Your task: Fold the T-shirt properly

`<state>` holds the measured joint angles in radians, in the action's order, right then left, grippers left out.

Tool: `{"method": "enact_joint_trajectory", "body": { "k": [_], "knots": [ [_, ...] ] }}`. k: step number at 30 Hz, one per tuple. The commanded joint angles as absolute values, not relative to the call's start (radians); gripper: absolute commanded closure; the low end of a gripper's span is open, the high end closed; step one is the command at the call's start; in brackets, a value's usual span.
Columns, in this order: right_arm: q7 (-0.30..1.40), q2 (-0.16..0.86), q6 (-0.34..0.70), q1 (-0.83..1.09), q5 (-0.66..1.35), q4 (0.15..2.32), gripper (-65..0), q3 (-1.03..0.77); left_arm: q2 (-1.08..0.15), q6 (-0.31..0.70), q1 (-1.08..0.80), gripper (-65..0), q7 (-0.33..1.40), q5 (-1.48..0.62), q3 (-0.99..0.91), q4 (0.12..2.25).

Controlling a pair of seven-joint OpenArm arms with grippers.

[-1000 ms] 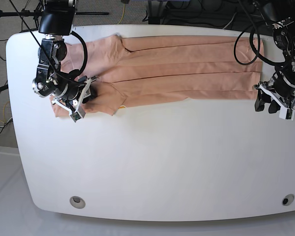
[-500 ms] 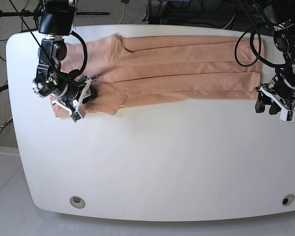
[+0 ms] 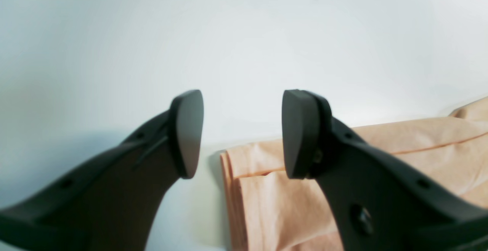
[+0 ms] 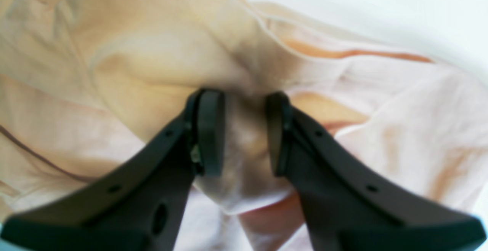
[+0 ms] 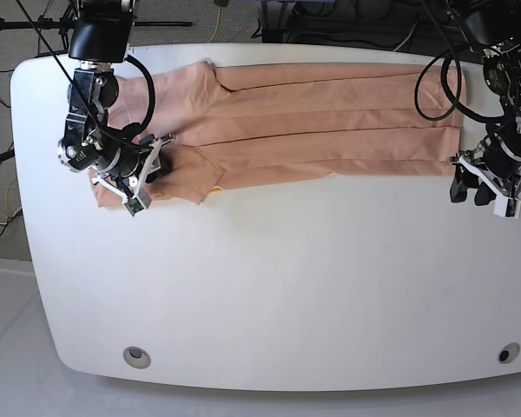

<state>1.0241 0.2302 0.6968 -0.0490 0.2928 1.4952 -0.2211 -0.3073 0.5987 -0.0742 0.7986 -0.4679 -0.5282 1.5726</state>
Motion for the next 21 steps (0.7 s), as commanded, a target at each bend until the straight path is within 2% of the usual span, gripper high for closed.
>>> {"method": "enact_joint_trajectory", "body": {
  "k": [1, 21],
  "knots": [
    [1.013, 0.24, 0.698, -0.066, 0.301, 1.51, -18.7, -0.222, -0.33, 0.597, -0.064, -30.5, 0.774, -0.482, -0.531, 1.586],
    [1.009, 0.241, 0.698, -0.062, 0.294, 1.503, -18.8, -0.221, -0.32, 0.595, -0.077, -29.8, 0.766, -0.484, -0.53, 1.6]
  ]
}}
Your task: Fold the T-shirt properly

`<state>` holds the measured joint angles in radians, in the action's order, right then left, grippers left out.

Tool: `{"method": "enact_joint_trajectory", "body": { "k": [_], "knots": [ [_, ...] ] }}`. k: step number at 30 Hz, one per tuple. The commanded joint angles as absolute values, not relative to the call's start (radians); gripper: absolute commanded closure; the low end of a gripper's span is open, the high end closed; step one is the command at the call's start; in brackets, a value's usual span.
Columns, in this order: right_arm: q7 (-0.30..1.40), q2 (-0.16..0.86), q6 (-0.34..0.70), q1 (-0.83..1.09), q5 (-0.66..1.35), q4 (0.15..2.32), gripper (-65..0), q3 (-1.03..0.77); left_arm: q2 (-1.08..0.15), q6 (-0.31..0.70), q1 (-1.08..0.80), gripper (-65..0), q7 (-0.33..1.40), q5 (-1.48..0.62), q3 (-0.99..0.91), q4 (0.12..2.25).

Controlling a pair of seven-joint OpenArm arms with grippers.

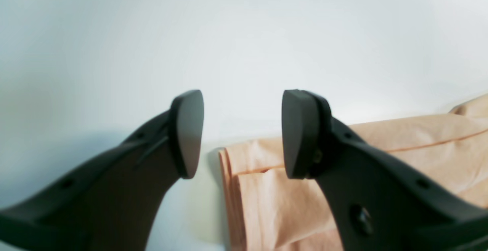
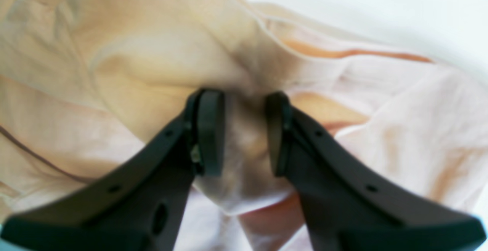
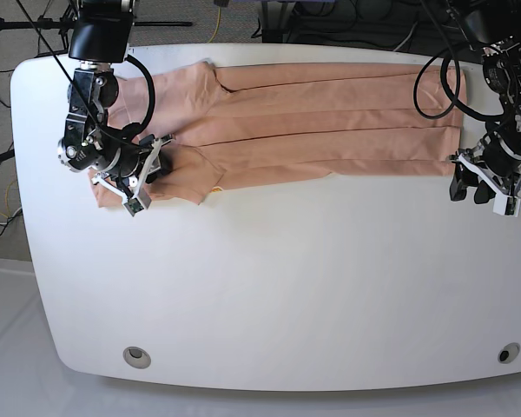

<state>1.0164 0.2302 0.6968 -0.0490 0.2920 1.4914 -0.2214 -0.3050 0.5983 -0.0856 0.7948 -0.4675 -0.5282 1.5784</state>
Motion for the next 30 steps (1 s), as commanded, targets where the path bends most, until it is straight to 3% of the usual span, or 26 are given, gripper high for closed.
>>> {"method": "enact_joint_trajectory", "body": {
  "k": [1, 30],
  "knots": [
    [1.012, 0.241, 0.698, -0.061, 0.293, 1.504, -18.9, -0.221, -0.322, 0.595, -0.08, -29.6, 0.767, -0.482, -0.531, 1.598],
    [1.022, 0.239, 0.698, -0.054, 0.289, 1.52, -18.9, -0.218, -0.327, 0.586, -0.076, -29.7, 0.78, -0.482, -0.528, 1.594]
  ]
}}
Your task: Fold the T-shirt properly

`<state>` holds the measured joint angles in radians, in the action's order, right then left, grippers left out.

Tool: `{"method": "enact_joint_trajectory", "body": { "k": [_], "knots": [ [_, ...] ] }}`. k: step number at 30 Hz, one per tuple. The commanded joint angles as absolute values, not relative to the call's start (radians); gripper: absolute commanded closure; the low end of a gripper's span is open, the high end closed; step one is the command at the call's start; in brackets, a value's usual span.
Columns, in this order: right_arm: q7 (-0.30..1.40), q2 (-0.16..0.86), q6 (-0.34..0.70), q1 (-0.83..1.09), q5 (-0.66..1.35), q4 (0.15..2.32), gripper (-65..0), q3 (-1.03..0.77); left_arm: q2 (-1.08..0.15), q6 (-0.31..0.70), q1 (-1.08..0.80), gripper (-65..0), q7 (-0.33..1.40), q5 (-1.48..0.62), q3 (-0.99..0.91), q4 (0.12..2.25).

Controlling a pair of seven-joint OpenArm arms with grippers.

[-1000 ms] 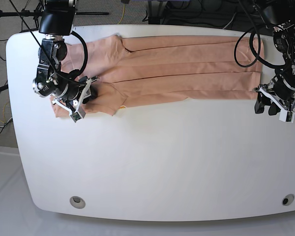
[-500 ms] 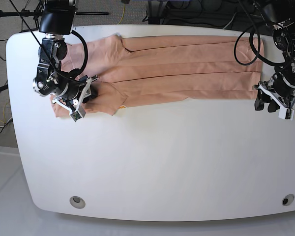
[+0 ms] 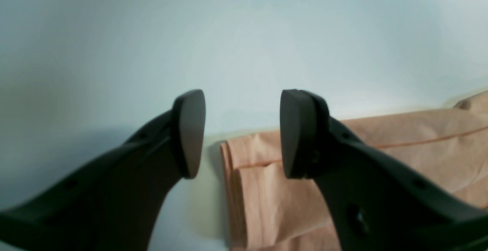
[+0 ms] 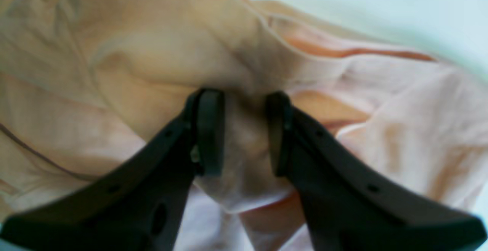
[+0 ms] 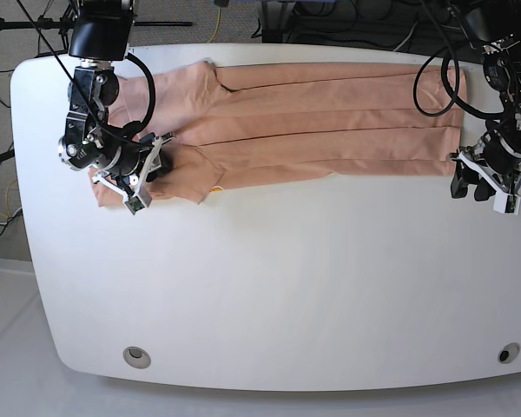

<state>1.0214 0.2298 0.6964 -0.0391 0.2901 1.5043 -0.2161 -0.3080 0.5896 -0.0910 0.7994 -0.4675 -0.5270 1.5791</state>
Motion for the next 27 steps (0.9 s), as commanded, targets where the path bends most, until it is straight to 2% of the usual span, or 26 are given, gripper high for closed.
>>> {"method": "enact_joint_trajectory", "body": {
  "k": [1, 12, 16, 18, 20, 27],
  "knots": [
    [1.023, 0.239, 0.698, -0.054, 0.289, 1.52, -18.8, -0.218, -0.327, 0.586, -0.074, -29.7, 0.78, -0.481, -0.527, 1.594],
    [1.023, 0.24, 0.698, -0.053, 0.287, 1.521, -18.8, -0.219, -0.319, 0.573, -0.061, -28.6, 0.823, -0.478, -0.524, 1.595],
    [1.025, 0.239, 0.698, -0.054, 0.288, 1.525, -18.8, -0.218, -0.325, 0.568, -0.056, -27.1, 0.889, -0.476, -0.528, 1.595],
    [1.029, 0.237, 0.698, -0.052, 0.285, 1.527, -18.9, -0.215, -0.345, 0.55, -0.042, -26.8, 1.02, -0.498, -0.539, 1.597],
    [1.029, 0.237, 0.698, -0.052, 0.285, 1.527, -18.9, -0.213, -0.349, 0.55, -0.043, -26.8, 1.038, -0.515, -0.542, 1.601],
    [1.032, 0.238, 0.698, -0.055, 0.283, 1.523, -19.0, -0.212, -0.357, 0.559, -0.068, -27.3, 1.002, -0.569, -0.543, 1.603]
  ]
}}
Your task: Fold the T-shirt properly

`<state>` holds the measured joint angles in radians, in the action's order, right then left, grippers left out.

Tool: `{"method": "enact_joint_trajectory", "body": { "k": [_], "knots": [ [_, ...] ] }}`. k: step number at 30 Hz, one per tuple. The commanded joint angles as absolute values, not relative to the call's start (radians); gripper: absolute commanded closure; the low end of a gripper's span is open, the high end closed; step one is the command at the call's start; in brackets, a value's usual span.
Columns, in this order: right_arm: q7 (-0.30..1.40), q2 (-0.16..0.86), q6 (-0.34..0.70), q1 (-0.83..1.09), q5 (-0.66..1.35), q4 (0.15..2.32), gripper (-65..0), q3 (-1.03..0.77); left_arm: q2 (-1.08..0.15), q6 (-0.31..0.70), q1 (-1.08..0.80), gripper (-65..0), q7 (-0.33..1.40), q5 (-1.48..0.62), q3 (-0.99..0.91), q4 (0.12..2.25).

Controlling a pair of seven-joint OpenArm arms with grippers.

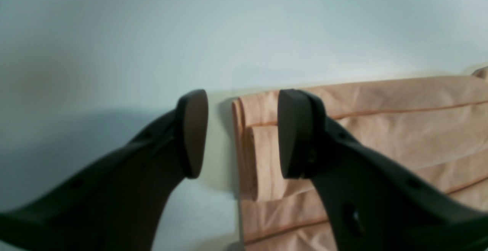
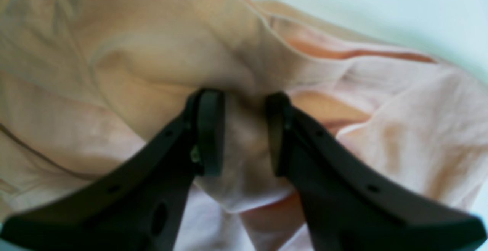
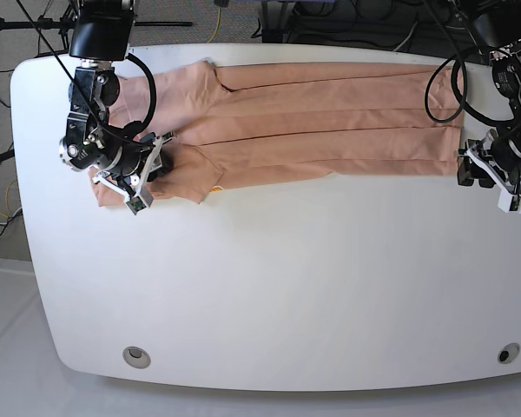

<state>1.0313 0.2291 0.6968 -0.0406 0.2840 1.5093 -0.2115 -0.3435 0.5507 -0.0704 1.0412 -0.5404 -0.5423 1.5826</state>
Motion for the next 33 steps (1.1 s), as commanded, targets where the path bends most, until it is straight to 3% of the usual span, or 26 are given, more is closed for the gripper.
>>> {"method": "enact_joint_trajectory", "body": {
  "k": [1, 11, 33],
  "knots": [
    [1.032, 0.238, 0.698, -0.056, 0.283, 1.522, -19.0, -0.211, -0.358, 0.56, -0.073, -27.5, 0.989, -0.575, -0.543, 1.602],
    [1.03, 0.235, 0.698, -0.063, 0.285, 1.53, -18.6, -0.199, -0.356, 0.568, -0.116, -27.8, 0.9, -0.577, -0.54, 1.597],
    [1.029, 0.235, 0.698, -0.059, 0.283, 1.538, -18.6, -0.211, -0.28, 0.554, -0.128, -26.1, 0.896, -0.534, -0.541, 1.604]
  ]
}}
